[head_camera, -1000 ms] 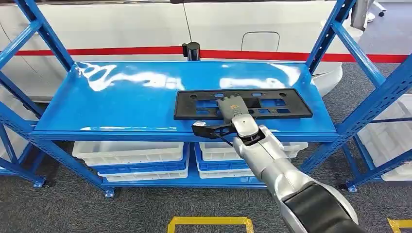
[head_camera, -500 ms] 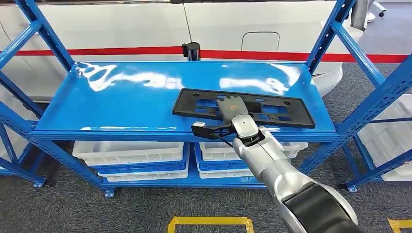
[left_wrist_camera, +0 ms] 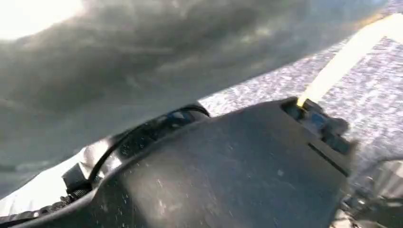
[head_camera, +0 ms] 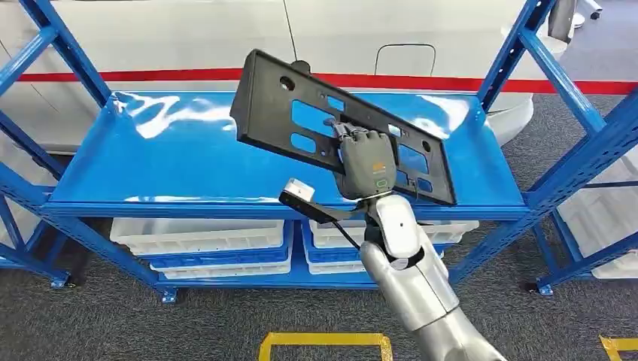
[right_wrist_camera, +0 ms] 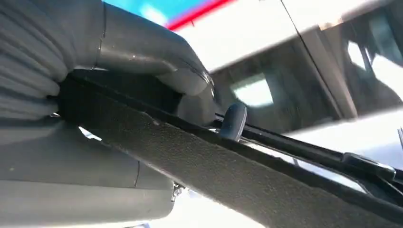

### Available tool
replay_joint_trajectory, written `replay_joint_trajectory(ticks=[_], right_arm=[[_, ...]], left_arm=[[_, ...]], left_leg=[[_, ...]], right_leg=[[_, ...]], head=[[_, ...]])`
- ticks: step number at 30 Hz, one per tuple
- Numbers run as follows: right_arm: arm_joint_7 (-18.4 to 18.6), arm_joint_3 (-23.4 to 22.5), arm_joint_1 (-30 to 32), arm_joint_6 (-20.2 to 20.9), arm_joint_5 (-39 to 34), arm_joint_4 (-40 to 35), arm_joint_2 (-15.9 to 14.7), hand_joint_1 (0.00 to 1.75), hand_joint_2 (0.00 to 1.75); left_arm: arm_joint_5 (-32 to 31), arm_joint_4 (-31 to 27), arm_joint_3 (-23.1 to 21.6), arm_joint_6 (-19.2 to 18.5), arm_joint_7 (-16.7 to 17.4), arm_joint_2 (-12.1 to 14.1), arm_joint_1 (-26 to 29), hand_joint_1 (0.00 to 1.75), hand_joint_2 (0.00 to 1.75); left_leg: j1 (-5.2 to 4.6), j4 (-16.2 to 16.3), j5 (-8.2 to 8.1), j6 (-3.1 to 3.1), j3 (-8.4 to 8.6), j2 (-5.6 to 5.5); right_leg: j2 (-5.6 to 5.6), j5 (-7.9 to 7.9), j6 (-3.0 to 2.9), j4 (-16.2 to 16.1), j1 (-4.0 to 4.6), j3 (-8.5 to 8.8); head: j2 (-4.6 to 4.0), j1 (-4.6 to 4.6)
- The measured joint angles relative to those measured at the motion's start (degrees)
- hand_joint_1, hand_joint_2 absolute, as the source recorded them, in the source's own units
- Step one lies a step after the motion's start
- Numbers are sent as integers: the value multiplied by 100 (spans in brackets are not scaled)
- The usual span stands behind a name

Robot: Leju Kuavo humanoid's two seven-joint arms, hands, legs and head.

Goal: Take the parts from the cabinet and place them on the table.

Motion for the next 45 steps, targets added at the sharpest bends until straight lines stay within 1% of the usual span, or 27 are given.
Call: replay_joint_trajectory(ticks=[3,5,8,10,15,18,22,25,27,28,29,30,31,33,34,35,36,37,38,39,40,41,42,43,44,45], right_arm=[[-149,-57,290,-304,-70,-748,-61,175,175],[-190,-103,445,-437,-83,-1131,-96,175,175],[-204,-133,585,-451,-90,-1458,-142,175,175],[-258,-140,639,-497,-144,-1593,-164,175,175],[-328,-142,709,-510,-184,-1944,-219,175,175],[-343,-142,795,-514,-188,-2064,-260,175,175],[-346,-142,822,-512,-219,-2203,-300,175,175],[-363,-140,864,-521,-282,-2277,-324,175,175],[-385,-140,915,-534,-295,-2290,-343,175,175],[-389,-142,929,-536,-297,-2307,-347,175,175],[-389,-142,937,-536,-297,-2338,-348,175,175],[-389,-142,943,-551,-297,-2354,-359,175,175],[-392,-140,941,-556,-299,-2367,-365,175,175],[-400,-131,970,-556,-299,-2369,-393,175,175],[-400,-129,993,-556,-299,-2369,-409,175,175],[-400,-129,1008,-556,-301,-2369,-422,175,175],[-407,-129,1014,-556,-319,-2369,-431,175,175],[-433,-127,1013,-556,-374,-2369,-437,175,175],[-444,-122,1010,-549,-404,-2369,-437,175,175],[-444,-116,1001,-538,-407,-2369,-437,175,175],[-444,-107,989,-534,-407,-2369,-437,175,175],[-446,-105,983,-525,-409,-2373,-441,175,175],[-455,-105,983,-525,-420,-2373,-446,175,175],[-470,-101,994,-527,-439,-2373,-446,175,175],[-479,-103,992,-532,-472,-2373,-448,175,175],[-494,-103,988,-534,-496,-2373,-448,175,175]], left_arm=[[-66,-2,20,72,304,0,8,0,0],[-70,-2,54,86,372,2,11,0,0],[-74,-2,76,94,407,2,12,0,0],[-112,-4,83,114,497,2,12,0,0],[-232,-22,109,229,988,2,26,0,0],[-258,-48,146,324,1121,13,52,0,0],[-273,-127,218,361,1188,15,106,0,0],[-295,-166,267,346,1194,15,131,0,0],[-302,-173,286,324,1192,13,137,0,0],[-302,-179,293,324,1192,13,138,0,0],[-302,-199,297,324,1192,4,138,0,0],[-302,-208,302,326,1192,2,147,0,0],[-302,-212,304,326,1190,2,147,0,0],[-302,-214,306,326,1185,2,154,0,0],[-302,-214,308,326,1185,2,161,0,0],[-302,-216,315,324,1185,2,163,0,0],[-302,-218,326,326,1177,2,163,0,0],[-302,-225,334,326,1163,2,163,0,0],[-302,-234,341,326,1140,2,164,0,0],[-302,-247,350,326,1129,2,166,0,0],[-302,-251,365,324,1124,2,167,0,0],[-304,-251,385,313,1116,0,174,0,0],[-306,-251,400,306,1102,-2,173,0,0],[-313,-254,413,304,1087,-2,173,0,0],[-319,-256,424,306,1067,-2,171,0,0],[-343,-256,433,306,1035,-2,171,0,0]], left_leg=[[-2,0,-2,1,-12,2],[-4,0,-2,1,-14,4],[-8,0,-2,2,-12,10],[-9,0,-2,2,-12,9],[-8,0,-2,1,-10,7],[-16,8,-3,3,-12,7],[-44,10,-9,14,-10,7],[-75,20,-15,41,-9,8],[-100,19,-3,75,-16,9],[-104,-6,19,103,-22,11],[-23,-120,99,173,52,20],[-4,-179,133,193,117,33],[17,-185,151,219,116,50],[24,-184,146,218,113,55],[25,-184,140,213,113,55],[33,-176,137,206,122,53],[48,-176,119,181,142,46],[66,-173,89,146,172,33],[92,-166,49,98,215,19],[87,-150,-10,39,234,21],[54,-132,-50,-17,153,7],[49,-121,-65,-47,176,12],[53,-105,-86,-79,183,6],[58,-111,-88,-85,178,12],[71,-96,-130,-117,181,13],[79,-3,-228,-137,159,37]], right_leg=[[0,0,0,-1,-2,-4],[0,0,0,-2,-4,-4],[0,0,1,-3,-6,-2],[0,1,1,-3,-6,-2],[0,1,1,-3,-3,-3],[0,3,4,-6,-20,-3],[0,5,7,-6,-46,-2],[0,17,28,-14,-79,0],[1,40,62,-41,-103,2],[2,61,92,-74,-103,11],[4,45,103,-78,-51,-3],[-22,-5,107,26,-66,-79],[-20,-132,89,327,-59,-233],[-22,-417,83,1279,-75,-744],[-23,-471,112,1664,-84,-981],[-26,-417,154,1744,-97,-1087],[-30,-253,223,1537,-111,-1038],[-40,-12,305,1117,-121,-866],[-66,253,381,539,-137,-611],[-125,371,411,43,-160,-413],[-69,331,327,96,-80,-272],[-55,338,266,86,-102,-322],[-41,252,170,63,-95,-313],[-38,229,135,88,-81,-331],[-37,219,82,74,-116,-330],[-37,215,30,66,-127,-327]], head=[[0,0],[0,-2],[0,-2],[0,-2],[0,-2],[0,0],[0,-2],[0,-2],[0,-6],[0,-11],[0,-4],[0,9],[0,33],[0,44],[0,39],[0,46],[0,39],[0,46],[0,44],[0,53],[0,81],[0,68],[0,61],[0,68],[0,63],[0,63]])
